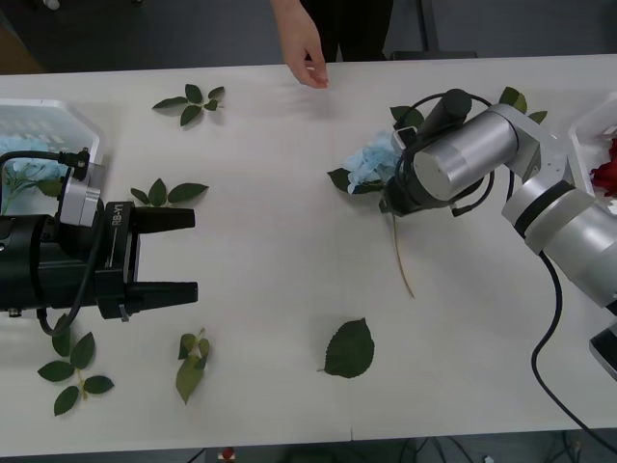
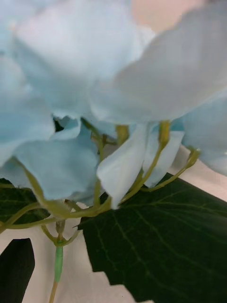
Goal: Place the red flowers into the right box and the blue flowers into the left box. If a person shows an open palm, hand one flower to the person first, then continue sorting.
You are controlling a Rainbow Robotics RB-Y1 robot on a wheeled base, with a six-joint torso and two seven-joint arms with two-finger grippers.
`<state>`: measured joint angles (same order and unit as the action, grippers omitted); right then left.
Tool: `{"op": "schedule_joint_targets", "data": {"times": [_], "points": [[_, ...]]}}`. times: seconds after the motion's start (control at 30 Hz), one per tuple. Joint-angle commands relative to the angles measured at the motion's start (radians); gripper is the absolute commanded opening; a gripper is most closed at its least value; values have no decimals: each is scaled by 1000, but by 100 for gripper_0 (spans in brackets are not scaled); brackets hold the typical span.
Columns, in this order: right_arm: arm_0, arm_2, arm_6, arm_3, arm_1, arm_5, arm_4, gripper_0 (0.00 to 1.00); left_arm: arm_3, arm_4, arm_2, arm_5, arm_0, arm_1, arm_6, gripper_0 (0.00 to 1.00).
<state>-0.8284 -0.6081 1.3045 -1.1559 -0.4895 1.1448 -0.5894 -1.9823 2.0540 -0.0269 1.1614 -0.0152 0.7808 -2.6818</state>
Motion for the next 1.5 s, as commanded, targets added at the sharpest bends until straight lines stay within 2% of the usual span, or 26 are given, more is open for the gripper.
{"op": "schedule_joint_targets", "data": {"times": [0.03, 0.27, 0.5, 0.6, 0.7, 0.9, 0.97, 1.23, 1.43, 1.5], "points": [[-48, -13, 10, -8, 49, 7, 34, 100, -30, 15, -25, 9, -20, 34, -23, 100], [-48, -19, -5, -8, 69, 19, 56, 100, -30, 15, -25, 9, -20, 34, -23, 100], [-46, -55, -25, -8, 71, 15, 77, 92, -30, 15, -25, 9, -20, 34, -23, 100], [-46, -56, -31, -5, 71, 16, 77, 84, -30, 15, -25, 9, -20, 34, -23, 100], [-46, -58, -33, 5, 71, 15, 77, 71, -30, 15, -25, 9, -20, 34, -23, 100], [-46, -61, -36, 18, 72, 16, 79, 9, -30, 15, -25, 9, -20, 34, -23, 100], [-46, -61, -39, 21, 72, 15, 79, 0, -30, 15, -25, 9, -20, 34, -23, 100], [-51, -28, -33, 21, 66, 19, 45, 0, -30, 15, -25, 9, -20, 34, -23, 100], [-55, 153, 47, -65, 2, 85, -104, 0, -30, 15, -25, 9, -20, 34, -23, 100], [-55, 258, 116, -107, -35, 113, -164, 0, -30, 15, -25, 9, -20, 34, -23, 100]]}}
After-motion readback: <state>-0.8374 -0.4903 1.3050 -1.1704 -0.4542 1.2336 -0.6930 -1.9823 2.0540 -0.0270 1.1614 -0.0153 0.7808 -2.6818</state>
